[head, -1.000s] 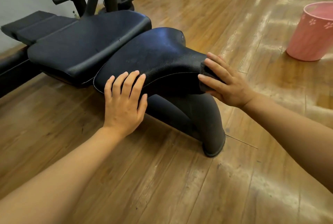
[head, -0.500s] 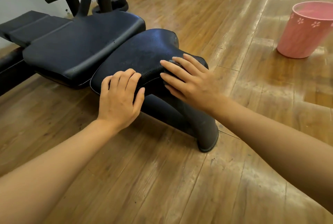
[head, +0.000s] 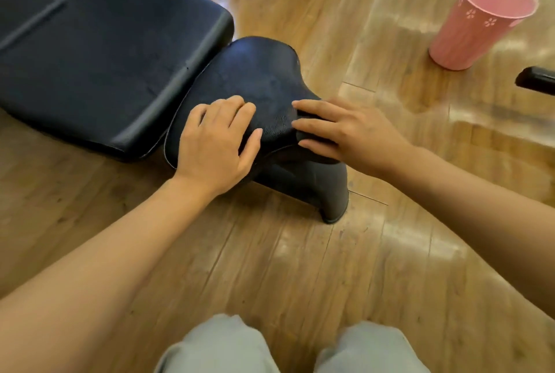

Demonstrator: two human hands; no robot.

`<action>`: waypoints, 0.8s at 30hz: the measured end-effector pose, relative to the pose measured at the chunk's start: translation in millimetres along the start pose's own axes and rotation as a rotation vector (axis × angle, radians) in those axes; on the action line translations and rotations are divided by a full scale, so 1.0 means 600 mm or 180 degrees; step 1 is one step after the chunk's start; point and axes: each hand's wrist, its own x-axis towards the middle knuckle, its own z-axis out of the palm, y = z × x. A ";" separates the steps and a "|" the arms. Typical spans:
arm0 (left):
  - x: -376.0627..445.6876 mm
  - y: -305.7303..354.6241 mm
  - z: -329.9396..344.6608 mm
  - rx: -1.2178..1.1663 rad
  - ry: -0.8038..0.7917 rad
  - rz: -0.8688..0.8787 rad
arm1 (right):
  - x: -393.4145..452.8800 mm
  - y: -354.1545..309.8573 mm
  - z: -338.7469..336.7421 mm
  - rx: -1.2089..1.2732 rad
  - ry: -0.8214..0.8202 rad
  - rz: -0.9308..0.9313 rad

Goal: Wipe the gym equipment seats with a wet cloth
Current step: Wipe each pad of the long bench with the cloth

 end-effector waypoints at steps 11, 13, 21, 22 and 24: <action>0.150 -0.026 -0.170 -0.0305 -0.1032 -0.0046 | 0.111 0.018 -0.181 0.0334 -0.0654 0.0440; 0.191 -0.024 -0.207 -0.0363 -0.1200 -0.0033 | 0.141 0.028 -0.225 0.0369 -0.0729 0.0448; 0.302 -0.005 -0.295 -0.0294 -0.1612 -0.0147 | 0.206 0.092 -0.329 0.0575 -0.0880 0.0337; 0.318 -0.002 -0.303 -0.0268 -0.1661 -0.0184 | 0.215 0.107 -0.339 0.0584 -0.0868 0.0264; 0.351 0.004 -0.317 -0.0192 -0.1731 -0.0288 | 0.229 0.144 -0.356 0.0611 -0.0855 0.0087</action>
